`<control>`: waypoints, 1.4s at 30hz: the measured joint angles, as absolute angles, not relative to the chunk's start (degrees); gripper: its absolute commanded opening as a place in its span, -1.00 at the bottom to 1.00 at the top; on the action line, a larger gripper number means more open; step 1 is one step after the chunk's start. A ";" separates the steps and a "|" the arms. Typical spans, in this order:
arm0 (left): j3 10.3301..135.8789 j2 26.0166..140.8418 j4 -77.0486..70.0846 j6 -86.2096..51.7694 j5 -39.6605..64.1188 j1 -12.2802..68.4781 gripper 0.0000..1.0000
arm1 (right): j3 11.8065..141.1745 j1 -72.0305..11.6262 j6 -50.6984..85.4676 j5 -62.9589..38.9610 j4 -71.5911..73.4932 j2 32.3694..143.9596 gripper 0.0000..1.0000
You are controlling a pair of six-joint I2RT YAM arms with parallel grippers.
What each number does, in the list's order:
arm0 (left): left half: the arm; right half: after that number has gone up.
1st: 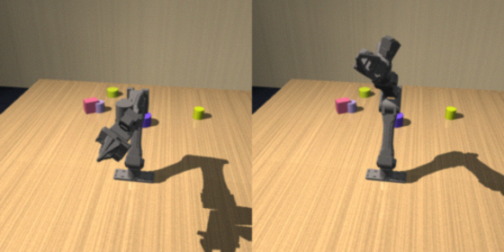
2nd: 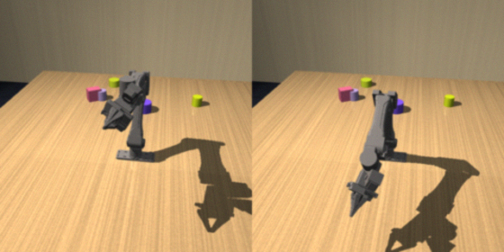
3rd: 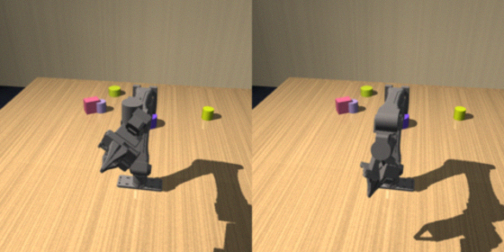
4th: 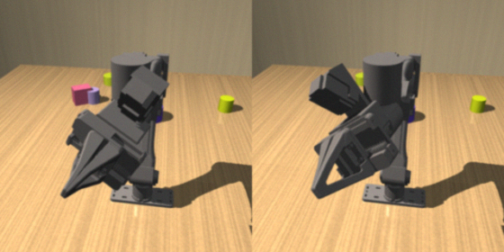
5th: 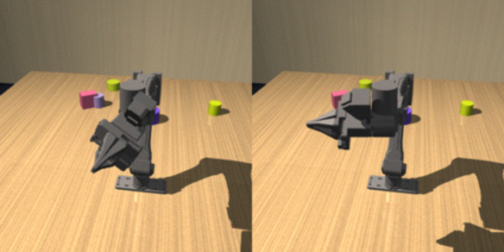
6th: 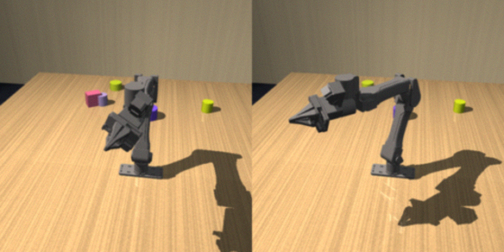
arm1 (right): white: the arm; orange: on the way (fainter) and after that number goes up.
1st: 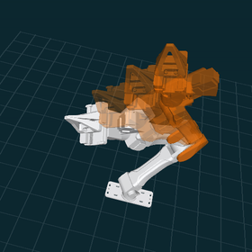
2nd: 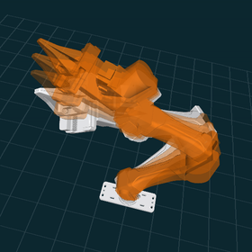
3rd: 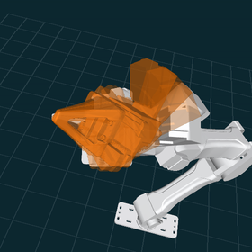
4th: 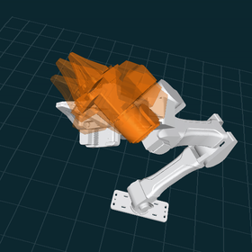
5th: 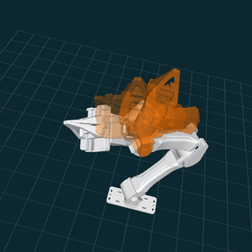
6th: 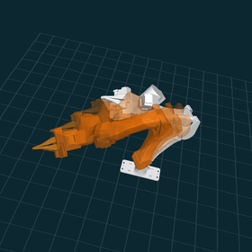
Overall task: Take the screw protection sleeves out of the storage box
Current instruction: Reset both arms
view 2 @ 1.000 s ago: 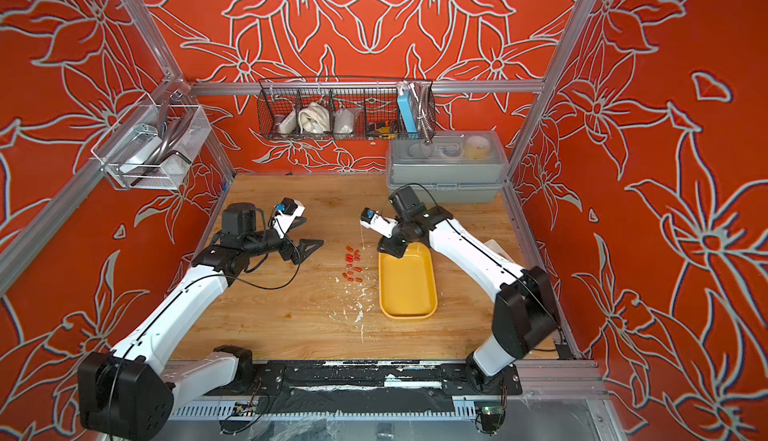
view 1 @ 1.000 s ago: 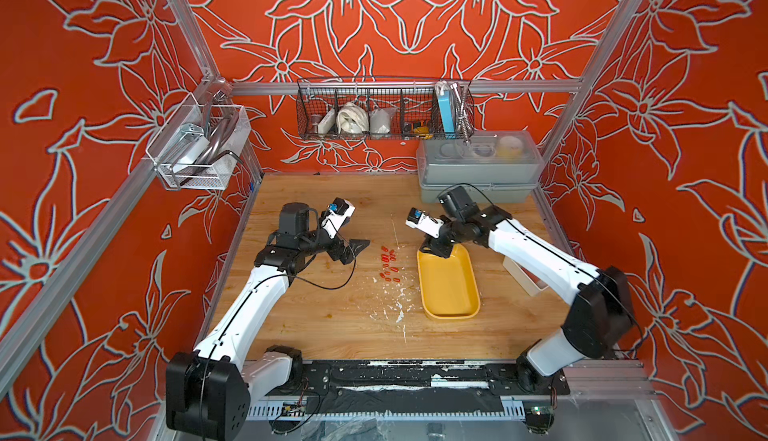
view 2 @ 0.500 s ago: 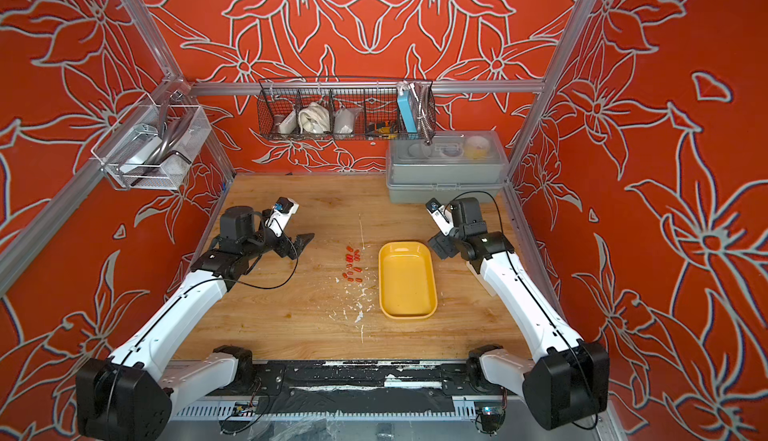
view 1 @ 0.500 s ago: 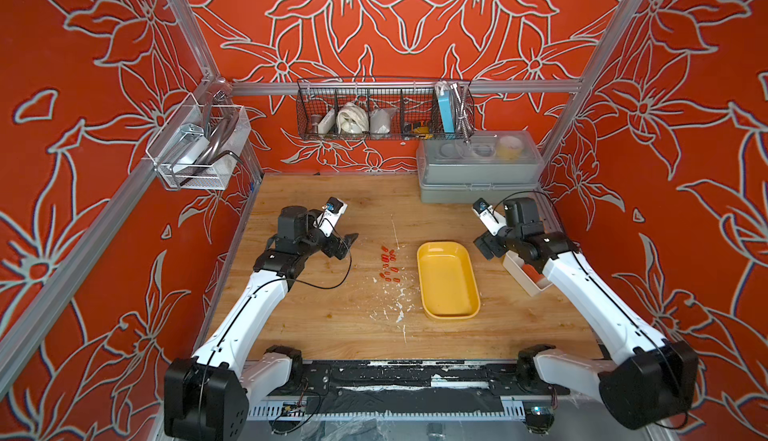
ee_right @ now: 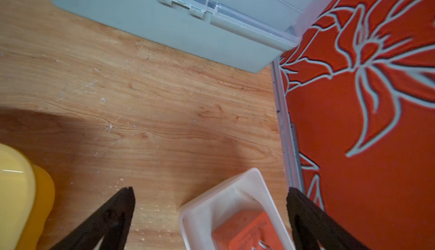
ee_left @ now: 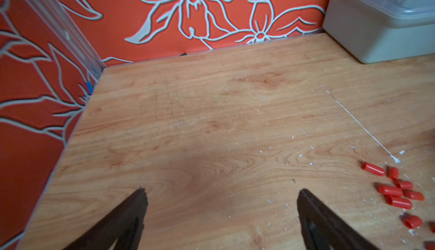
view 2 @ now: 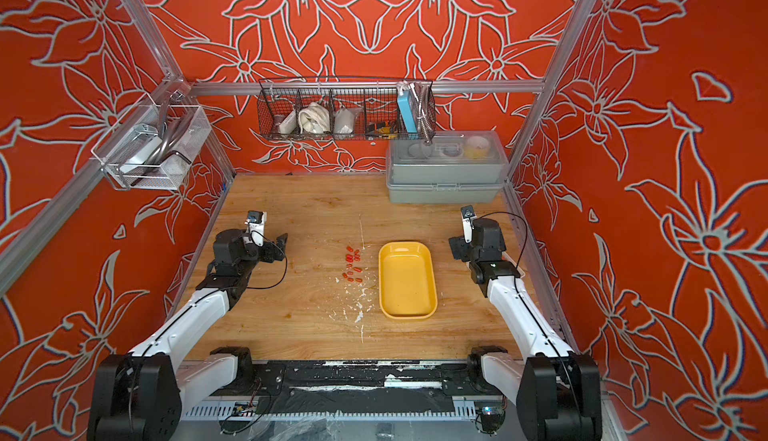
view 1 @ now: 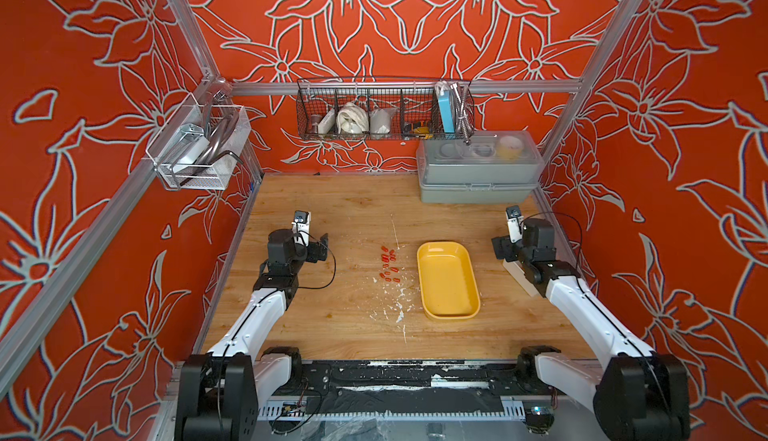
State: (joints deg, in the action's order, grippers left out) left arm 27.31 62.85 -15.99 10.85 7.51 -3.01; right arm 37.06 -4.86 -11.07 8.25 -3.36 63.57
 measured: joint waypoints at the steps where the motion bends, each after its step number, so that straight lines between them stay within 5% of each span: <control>1: 26.44 63.72 -17.15 10.63 8.40 -3.01 0.96 | 36.58 -4.86 -10.52 7.75 -1.85 64.53 0.98; 11: 25.04 67.22 -21.10 7.18 12.73 -3.05 0.97 | 30.50 -4.86 -4.93 5.98 15.86 76.36 0.98; 42: 15.75 80.27 -45.12 2.87 13.17 -3.49 0.97 | 16.14 -4.73 -4.47 4.43 47.94 81.06 0.99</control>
State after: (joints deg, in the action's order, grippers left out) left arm 15.75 80.27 -45.12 2.87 13.17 -3.49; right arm 16.14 -4.73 -4.47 4.43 47.94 81.06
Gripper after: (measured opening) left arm 0.984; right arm 0.991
